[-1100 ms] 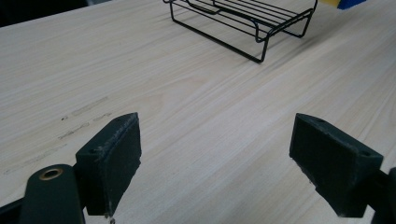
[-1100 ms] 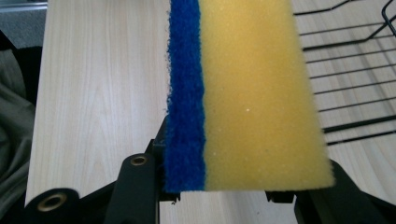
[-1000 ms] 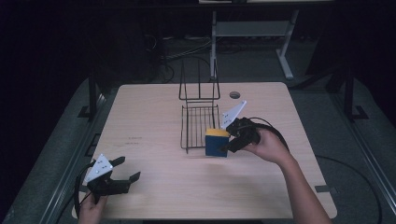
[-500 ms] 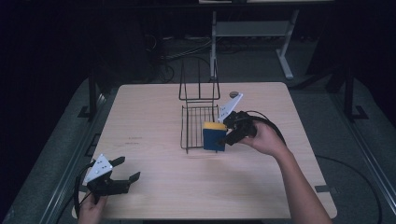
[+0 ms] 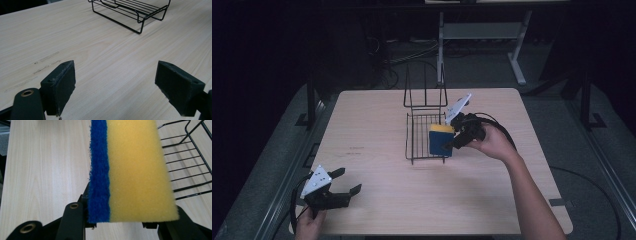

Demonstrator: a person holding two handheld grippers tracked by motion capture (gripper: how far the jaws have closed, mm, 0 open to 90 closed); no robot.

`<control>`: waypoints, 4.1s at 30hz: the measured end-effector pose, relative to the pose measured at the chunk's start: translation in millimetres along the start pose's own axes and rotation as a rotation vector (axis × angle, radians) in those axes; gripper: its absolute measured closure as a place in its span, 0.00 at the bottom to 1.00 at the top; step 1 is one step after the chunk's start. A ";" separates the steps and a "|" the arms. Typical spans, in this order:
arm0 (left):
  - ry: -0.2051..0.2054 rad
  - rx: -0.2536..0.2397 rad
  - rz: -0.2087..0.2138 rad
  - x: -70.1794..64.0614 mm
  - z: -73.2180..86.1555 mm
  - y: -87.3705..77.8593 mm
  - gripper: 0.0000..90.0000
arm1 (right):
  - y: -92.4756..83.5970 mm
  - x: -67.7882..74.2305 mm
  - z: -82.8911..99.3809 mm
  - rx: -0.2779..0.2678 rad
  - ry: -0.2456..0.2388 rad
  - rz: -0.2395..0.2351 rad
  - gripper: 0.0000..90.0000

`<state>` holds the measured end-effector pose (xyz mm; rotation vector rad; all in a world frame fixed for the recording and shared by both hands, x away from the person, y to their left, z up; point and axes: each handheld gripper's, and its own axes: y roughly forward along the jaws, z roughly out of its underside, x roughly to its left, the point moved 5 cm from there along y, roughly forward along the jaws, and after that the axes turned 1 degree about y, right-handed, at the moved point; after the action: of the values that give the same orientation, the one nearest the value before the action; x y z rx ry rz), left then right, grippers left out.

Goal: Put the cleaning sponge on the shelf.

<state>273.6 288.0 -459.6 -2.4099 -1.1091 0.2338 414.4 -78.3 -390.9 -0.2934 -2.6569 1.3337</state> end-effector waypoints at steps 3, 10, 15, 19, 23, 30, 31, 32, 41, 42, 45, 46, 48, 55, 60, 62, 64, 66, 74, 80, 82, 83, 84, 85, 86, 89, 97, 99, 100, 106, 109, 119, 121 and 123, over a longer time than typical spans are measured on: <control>0.001 0.001 0.000 0.2 0.1 0.0 0.18 | 1.7 -3.4 0.0 -0.003 0.011 -0.005 0.62; 0.002 -0.001 0.000 0.0 -0.4 -0.1 0.18 | 4.5 -11.7 1.2 -0.011 0.024 -0.006 0.62; 0.003 0.001 0.000 -0.4 -0.4 0.7 0.18 | 4.9 -14.5 1.1 -0.012 0.028 -0.008 0.62; 0.003 0.000 0.001 -0.4 -0.6 0.8 0.18 | 3.9 -18.9 -2.8 -0.011 0.027 -0.004 0.62; 0.001 -0.001 0.000 -0.2 -0.5 0.4 0.18 | 4.0 -23.8 -5.1 -0.022 0.030 0.001 0.62; 0.000 -0.001 0.001 0.0 -0.2 0.7 0.18 | 7.5 -33.2 -4.0 -0.043 0.049 -0.002 0.62; 0.001 -0.001 0.002 0.0 -0.3 0.9 0.18 | 8.0 -33.7 -4.1 -0.043 0.053 -0.003 0.62; 0.001 0.001 0.002 -0.1 -0.3 1.0 0.18 | 8.7 -34.5 -4.5 -0.047 0.051 -0.004 0.62; 0.000 -0.001 0.003 0.2 -0.1 0.2 0.18 | 16.6 -42.1 -9.7 -0.033 0.059 0.002 0.62; 0.000 -0.001 0.002 0.7 0.1 0.0 0.18 | 17.8 -43.0 -10.6 -0.034 0.060 -0.002 0.62; -0.003 -0.002 0.001 1.4 0.4 0.2 0.18 | 19.7 -44.2 -16.4 -0.053 0.049 -0.007 0.62; -0.003 -0.002 0.001 1.4 0.4 0.2 0.18 | 19.7 -44.2 -16.4 -0.053 0.049 -0.007 0.62; -0.003 -0.003 0.001 1.0 0.3 -0.3 0.18 | 23.7 -46.4 -15.8 -0.050 0.049 -0.008 0.62; -0.006 -0.003 0.001 1.2 0.6 -0.3 0.18 | 34.5 -49.7 -12.4 -0.035 0.061 -0.012 0.62; -0.004 -0.001 0.001 1.7 1.2 -1.3 0.18 | 39.7 -52.5 -11.1 -0.025 0.073 -0.009 0.62; -0.005 -0.003 0.000 2.0 1.1 -1.5 0.18 | 40.4 -53.1 -10.4 -0.017 0.071 -0.004 0.62; -0.004 -0.003 -0.001 2.2 1.3 -1.9 0.18 | 41.7 -53.6 -9.7 -0.015 0.072 -0.004 0.62; -0.005 0.001 0.001 1.9 1.7 -1.4 0.18 | 42.9 -53.5 -9.4 -0.013 0.073 -0.008 0.61; -0.001 0.003 0.001 2.1 2.1 -0.7 0.18 | 45.7 -54.2 -7.5 0.000 0.075 -0.005 0.61; 0.001 0.005 0.001 1.6 1.6 -1.0 0.18 | 44.9 -54.5 -6.7 0.003 0.077 -0.002 0.61; 0.002 0.005 0.001 1.6 1.7 -1.1 0.18 | 44.9 -54.4 -6.8 0.003 0.078 -0.002 0.60; 0.002 0.005 0.001 1.7 1.7 -1.3 0.18 | 44.9 -54.3 -6.8 0.002 0.078 -0.002 0.60; 0.002 0.005 0.001 1.7 1.7 -1.3 0.18 | 44.9 -54.3 -6.8 0.002 0.078 -0.002 0.60; 0.002 0.005 0.000 1.8 1.6 -1.5 0.18 | 45.4 -54.3 -6.5 0.003 0.081 -0.002 0.58; 0.002 0.003 0.000 1.9 1.5 -1.6 0.18 | 45.4 -54.3 -6.5 0.003 0.081 -0.002 0.58; 0.002 0.003 0.000 1.8 1.5 -1.5 0.18 | 45.2 -54.1 -6.5 0.002 0.081 -0.003 0.58; 0.001 0.004 0.000 1.6 1.6 -1.3 0.18 | 44.6 -54.9 -4.9 0.002 0.077 0.002 0.56; 0.001 0.004 0.000 1.3 1.5 -1.1 0.18 | 43.9 -55.1 -4.0 -0.001 0.084 0.001 0.56; -0.001 0.002 -0.001 1.0 1.3 -1.1 0.18 | 43.5 -55.6 -2.8 -0.002 0.088 0.005 0.55; -0.002 0.000 -0.001 1.1 1.1 -1.3 0.18 | 42.3 -55.5 0.0 -0.003 0.098 0.010 0.54; 0.002 0.003 -0.001 0.5 0.9 -1.1 0.18 | 41.4 -55.3 0.6 -0.003 0.100 0.011 0.54; 0.001 0.002 -0.002 0.5 1.0 -1.1 0.18 | 39.2 -53.2 2.1 -0.011 0.103 0.011 0.50; 0.001 0.003 -0.002 0.2 0.9 -0.9 0.18 | 39.3 -53.2 2.5 -0.013 0.096 0.009 0.49; 0.000 0.003 -0.002 0.2 0.6 -1.0 0.18 | 38.2 -52.3 3.2 -0.015 0.103 0.010 0.48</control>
<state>272.9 288.9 -459.7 -2.4062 -1.1105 0.2343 468.3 -71.1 -426.2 -0.3673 -2.5852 1.2664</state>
